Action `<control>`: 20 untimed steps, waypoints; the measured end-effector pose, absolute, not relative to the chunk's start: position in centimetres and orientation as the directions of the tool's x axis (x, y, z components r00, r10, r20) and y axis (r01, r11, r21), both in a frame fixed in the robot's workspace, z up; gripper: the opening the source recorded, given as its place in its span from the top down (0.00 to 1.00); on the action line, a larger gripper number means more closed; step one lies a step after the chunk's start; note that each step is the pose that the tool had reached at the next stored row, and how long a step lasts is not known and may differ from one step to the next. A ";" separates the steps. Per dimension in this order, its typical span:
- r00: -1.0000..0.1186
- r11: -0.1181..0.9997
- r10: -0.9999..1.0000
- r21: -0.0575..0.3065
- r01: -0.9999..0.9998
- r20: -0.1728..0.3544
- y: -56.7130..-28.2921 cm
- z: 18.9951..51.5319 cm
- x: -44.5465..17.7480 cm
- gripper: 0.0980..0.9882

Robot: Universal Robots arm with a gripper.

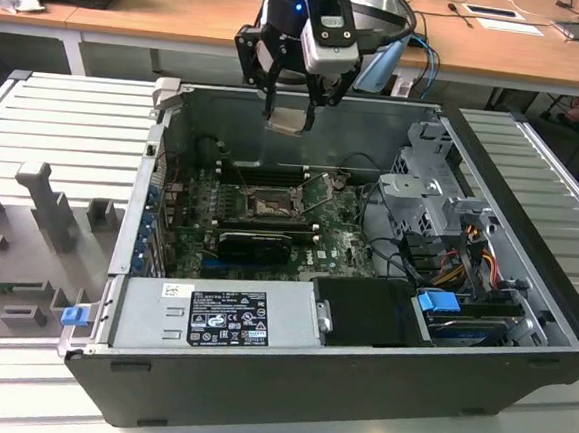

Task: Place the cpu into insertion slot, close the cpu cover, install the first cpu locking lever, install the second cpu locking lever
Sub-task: 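Place the cpu into insertion slot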

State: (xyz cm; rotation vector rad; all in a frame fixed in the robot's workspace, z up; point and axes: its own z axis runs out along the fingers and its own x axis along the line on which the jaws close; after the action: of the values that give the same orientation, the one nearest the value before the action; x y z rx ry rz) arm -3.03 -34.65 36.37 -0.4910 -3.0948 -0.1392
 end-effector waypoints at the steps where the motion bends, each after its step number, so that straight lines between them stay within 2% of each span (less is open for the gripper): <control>1: -0.951 0.947 0.310 0.087 0.310 0.019 -34.7 36.4 -3.0 0.50; 20: -0.928 0.924 0.373 0.087 0.373 0.019 -34.7 36.2 -3.0 0.50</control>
State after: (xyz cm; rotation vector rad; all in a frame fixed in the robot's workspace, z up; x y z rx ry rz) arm -3.04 -34.65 36.17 -0.5974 -3.0789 -0.1395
